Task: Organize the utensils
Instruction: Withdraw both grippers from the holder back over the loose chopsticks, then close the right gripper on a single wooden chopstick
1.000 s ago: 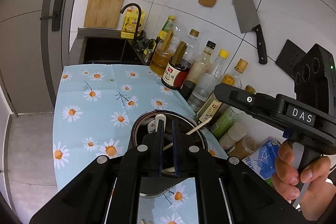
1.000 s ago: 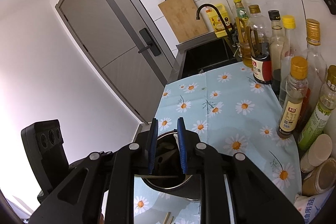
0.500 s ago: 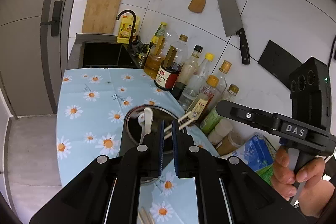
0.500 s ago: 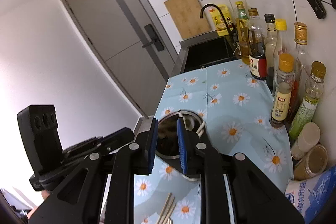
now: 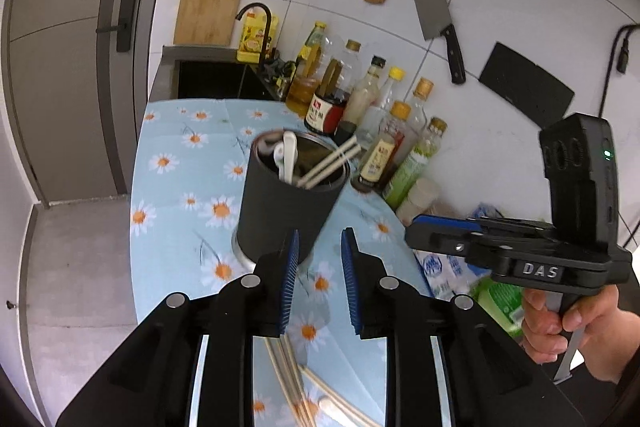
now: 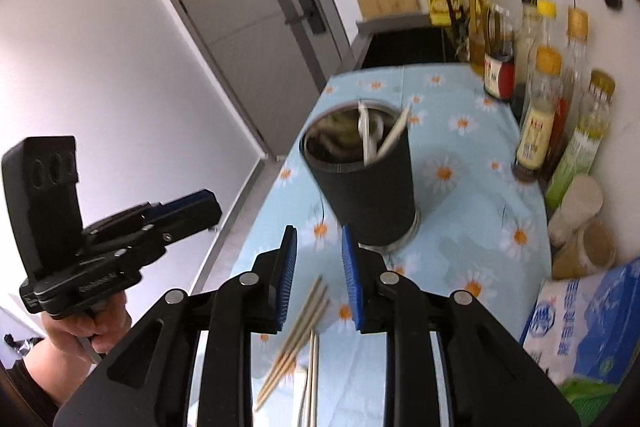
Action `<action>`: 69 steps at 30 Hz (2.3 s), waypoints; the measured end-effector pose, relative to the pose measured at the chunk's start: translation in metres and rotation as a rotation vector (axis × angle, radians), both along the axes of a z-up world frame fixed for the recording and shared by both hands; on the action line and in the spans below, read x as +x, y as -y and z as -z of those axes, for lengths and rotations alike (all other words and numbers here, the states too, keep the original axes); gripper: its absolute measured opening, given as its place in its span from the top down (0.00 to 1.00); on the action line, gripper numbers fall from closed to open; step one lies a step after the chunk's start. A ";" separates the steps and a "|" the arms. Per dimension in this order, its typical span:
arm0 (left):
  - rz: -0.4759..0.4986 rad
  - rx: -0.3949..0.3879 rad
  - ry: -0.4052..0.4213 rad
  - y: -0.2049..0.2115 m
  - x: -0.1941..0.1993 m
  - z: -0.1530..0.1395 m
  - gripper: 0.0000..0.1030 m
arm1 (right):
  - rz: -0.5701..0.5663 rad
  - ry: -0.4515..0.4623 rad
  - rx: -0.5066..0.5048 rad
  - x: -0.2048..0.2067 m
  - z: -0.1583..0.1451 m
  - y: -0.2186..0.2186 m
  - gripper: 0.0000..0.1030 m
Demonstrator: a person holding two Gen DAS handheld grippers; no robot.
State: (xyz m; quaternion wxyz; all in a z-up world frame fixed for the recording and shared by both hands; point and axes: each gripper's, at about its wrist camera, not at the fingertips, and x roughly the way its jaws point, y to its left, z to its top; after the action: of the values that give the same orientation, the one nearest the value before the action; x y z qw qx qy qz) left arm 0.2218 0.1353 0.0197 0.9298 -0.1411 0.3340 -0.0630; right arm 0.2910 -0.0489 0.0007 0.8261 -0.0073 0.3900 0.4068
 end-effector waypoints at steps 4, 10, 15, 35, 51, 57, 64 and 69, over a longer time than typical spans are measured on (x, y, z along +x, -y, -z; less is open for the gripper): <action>0.029 -0.020 -0.057 0.007 -0.013 0.014 0.80 | -0.057 -0.068 -0.070 -0.009 0.023 -0.007 0.75; 0.029 -0.029 -0.129 0.011 -0.031 0.038 0.80 | -0.089 -0.164 -0.156 -0.016 0.058 -0.009 0.75; 0.015 -0.061 -0.205 0.007 -0.044 0.063 0.80 | -0.107 -0.275 -0.222 -0.018 0.088 -0.010 0.75; 0.026 -0.139 -0.409 0.014 -0.073 0.138 0.80 | -0.116 -0.558 -0.513 -0.023 0.169 -0.048 0.71; 0.025 -0.155 -0.433 0.004 -0.080 0.147 0.80 | -0.097 -0.537 -0.612 -0.016 0.175 -0.073 0.83; 0.024 -0.166 -0.450 0.002 -0.079 0.152 0.80 | -0.083 -0.517 -0.656 -0.028 0.177 -0.089 0.83; 0.021 -0.165 -0.460 0.002 -0.079 0.155 0.80 | -0.056 -0.490 -0.716 -0.040 0.179 -0.108 0.84; -0.007 -0.171 -0.453 0.000 -0.078 0.151 0.80 | -0.060 -0.452 -0.757 -0.044 0.181 -0.123 0.86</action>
State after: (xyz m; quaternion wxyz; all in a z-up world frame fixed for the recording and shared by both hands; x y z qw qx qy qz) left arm 0.1438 0.1355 -0.1315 0.8162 -0.2310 0.5269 -0.0543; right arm 0.2468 0.0738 -0.1799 0.6468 -0.2315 0.6822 0.2503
